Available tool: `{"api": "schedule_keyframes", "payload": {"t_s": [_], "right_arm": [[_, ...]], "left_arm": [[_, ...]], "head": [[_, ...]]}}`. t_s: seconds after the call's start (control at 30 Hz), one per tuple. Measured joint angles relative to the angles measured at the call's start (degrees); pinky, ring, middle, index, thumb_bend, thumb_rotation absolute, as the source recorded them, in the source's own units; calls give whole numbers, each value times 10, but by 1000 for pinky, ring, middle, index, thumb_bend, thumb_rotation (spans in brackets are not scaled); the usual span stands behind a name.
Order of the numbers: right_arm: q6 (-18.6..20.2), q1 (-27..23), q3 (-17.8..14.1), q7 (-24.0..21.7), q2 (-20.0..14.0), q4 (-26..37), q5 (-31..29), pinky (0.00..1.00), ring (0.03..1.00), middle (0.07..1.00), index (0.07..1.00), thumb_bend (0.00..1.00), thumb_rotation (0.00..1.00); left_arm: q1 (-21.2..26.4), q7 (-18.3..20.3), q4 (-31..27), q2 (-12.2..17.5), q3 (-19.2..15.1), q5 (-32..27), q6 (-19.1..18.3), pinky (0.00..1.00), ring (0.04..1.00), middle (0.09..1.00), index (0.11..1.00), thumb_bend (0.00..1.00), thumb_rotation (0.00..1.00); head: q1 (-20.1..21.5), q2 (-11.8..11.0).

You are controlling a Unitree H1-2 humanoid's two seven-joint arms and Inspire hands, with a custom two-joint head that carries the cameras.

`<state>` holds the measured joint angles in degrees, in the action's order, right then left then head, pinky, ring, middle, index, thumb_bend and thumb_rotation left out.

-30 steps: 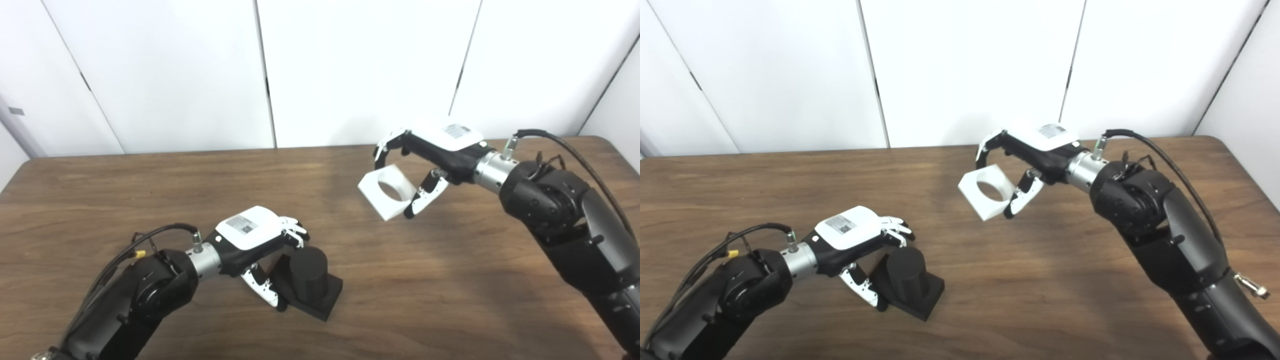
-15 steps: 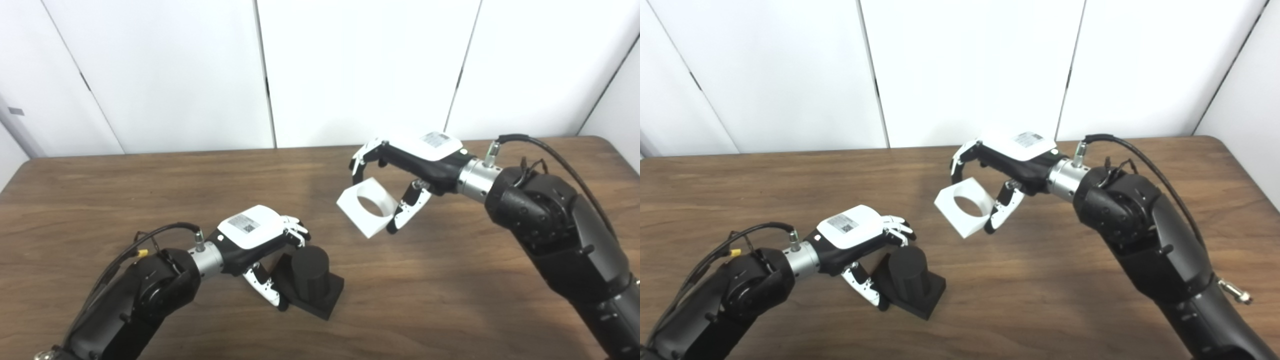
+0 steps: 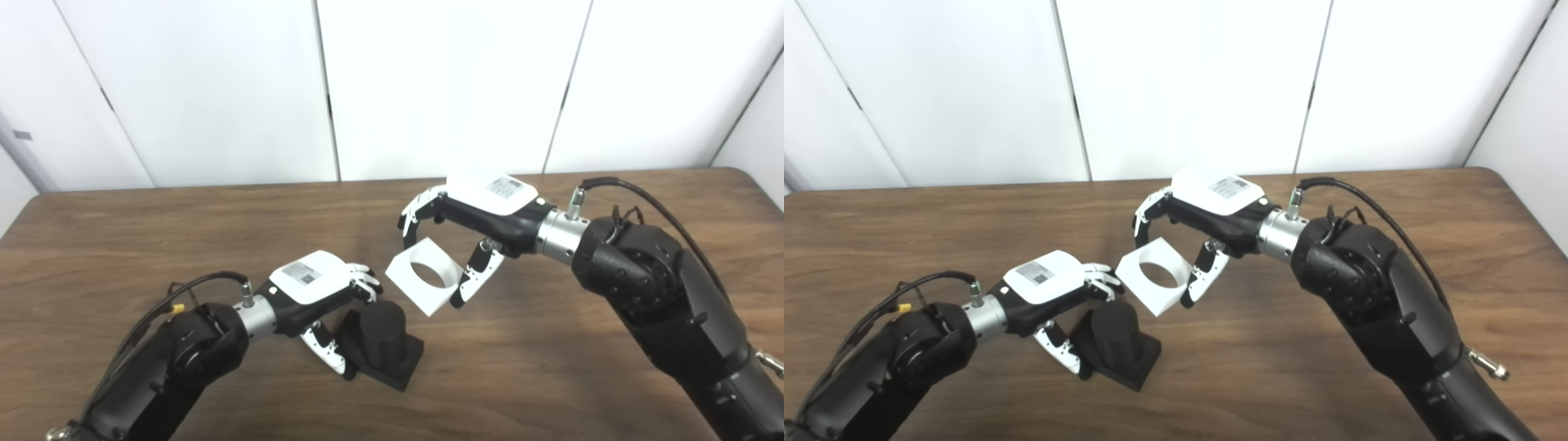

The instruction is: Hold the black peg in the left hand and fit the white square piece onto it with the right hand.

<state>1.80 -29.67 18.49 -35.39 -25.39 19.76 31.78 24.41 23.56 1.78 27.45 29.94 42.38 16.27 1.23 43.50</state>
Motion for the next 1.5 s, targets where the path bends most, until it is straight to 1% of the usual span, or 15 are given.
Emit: {"api": "schedule_keyframes", "payload": {"t_s": [0.13, 0.23, 0.37, 0.5, 0.77, 0.97, 1.2, 1.33, 1.5], "right_arm": [[0, 0, 7, -1, 7, 0, 1, 599, 768, 745, 476, 524, 135], [-1, 1, 13, -1, 9, 0, 2, 602, 770, 745, 477, 524, 135], [-3, 7, 24, -1, 14, 0, 2, 597, 761, 748, 477, 524, 134], [-4, 14, 27, -1, 21, 0, 1, 607, 766, 746, 477, 525, 133], [-14, 24, 36, -1, 27, -6, 5, 611, 768, 746, 477, 525, 133], [-18, 24, 36, 4, 38, -17, 9, 618, 775, 747, 477, 524, 133], [-23, 27, 46, 15, 52, -43, 12, 618, 776, 745, 477, 525, 133], [-28, 28, 47, 23, 54, -55, 12, 619, 779, 748, 477, 525, 135], [-28, 28, 49, 25, 57, -56, 15, 613, 774, 749, 477, 525, 133]], "left_arm": [[0, 0, 0, -1, 0, 0, 0, 743, 897, 840, 489, 525, 69], [0, 0, 0, -1, 0, 1, -1, 753, 902, 846, 489, 525, 69], [1, 0, 0, -4, 0, 5, -3, 738, 894, 837, 488, 525, 69], [1, -3, 2, -6, 0, 6, -3, 734, 888, 837, 488, 524, 70], [2, -1, 2, -8, 0, 9, -5, 745, 892, 847, 488, 525, 69], [2, -1, 2, -8, 0, 9, -5, 748, 886, 848, 488, 525, 70], [3, 0, 1, -10, 1, 11, -5, 745, 888, 846, 488, 524, 71], [3, 2, 1, -11, 1, 11, -6, 744, 896, 848, 488, 524, 71], [3, 1, 1, -11, 0, 11, -6, 747, 888, 840, 488, 524, 71]], "head": [[-1, 2], [-8, 2], [-20, 4], [-31, 5], [-31, 5], [-29, 5], [-31, 6], [-31, 7], [-30, 5]]}}
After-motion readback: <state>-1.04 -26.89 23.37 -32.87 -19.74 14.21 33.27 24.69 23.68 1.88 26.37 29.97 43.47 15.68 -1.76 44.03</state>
